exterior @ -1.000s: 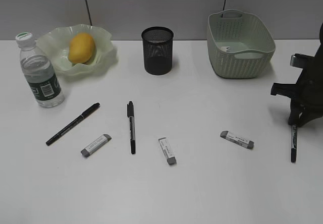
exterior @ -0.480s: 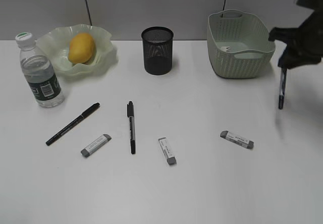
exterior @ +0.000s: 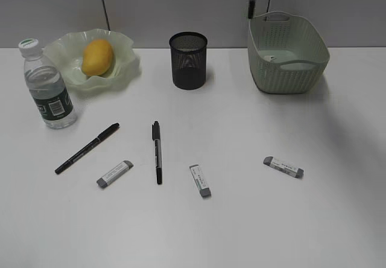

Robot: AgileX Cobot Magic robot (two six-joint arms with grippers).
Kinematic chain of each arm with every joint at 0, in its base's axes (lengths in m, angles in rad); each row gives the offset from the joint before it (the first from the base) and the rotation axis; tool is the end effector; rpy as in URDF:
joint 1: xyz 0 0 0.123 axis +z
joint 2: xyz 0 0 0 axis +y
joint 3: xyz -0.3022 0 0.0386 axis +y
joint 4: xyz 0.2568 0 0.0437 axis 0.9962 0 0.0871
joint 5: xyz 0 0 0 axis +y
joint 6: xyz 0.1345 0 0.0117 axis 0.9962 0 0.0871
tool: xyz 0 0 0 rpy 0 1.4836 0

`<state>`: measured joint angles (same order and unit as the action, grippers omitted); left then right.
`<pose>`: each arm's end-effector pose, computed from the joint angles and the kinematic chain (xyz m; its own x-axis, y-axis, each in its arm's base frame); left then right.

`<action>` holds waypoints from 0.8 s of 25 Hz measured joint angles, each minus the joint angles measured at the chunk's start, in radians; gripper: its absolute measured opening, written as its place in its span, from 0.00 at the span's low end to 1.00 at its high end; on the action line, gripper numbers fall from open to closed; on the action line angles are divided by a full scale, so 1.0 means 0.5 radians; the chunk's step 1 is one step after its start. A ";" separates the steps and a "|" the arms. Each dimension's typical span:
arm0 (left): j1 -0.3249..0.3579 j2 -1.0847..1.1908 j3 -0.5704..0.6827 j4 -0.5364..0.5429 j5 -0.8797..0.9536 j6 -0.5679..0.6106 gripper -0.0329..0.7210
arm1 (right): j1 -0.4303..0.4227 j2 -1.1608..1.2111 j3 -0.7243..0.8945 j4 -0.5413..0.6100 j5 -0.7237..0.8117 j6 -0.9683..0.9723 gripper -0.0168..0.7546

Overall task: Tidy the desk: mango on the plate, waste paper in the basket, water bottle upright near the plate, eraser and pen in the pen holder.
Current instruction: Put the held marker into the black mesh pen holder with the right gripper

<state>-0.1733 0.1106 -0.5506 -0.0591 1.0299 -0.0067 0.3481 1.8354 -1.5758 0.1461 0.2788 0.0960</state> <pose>0.0341 -0.0129 0.2787 -0.4816 0.0466 -0.8751 0.1982 0.9785 -0.0569 0.4656 0.1747 0.3224 -0.4840 0.0735 -0.8720 -0.2689 0.9358 0.2281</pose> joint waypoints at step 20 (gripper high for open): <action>0.000 0.000 0.000 0.000 0.000 0.000 0.65 | 0.324 0.720 -0.021 -0.179 -1.460 -0.096 0.21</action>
<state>-0.1733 0.1106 -0.5506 -0.0591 1.0299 -0.0067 0.5098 2.1955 -1.5863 0.0568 -0.4514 0.0479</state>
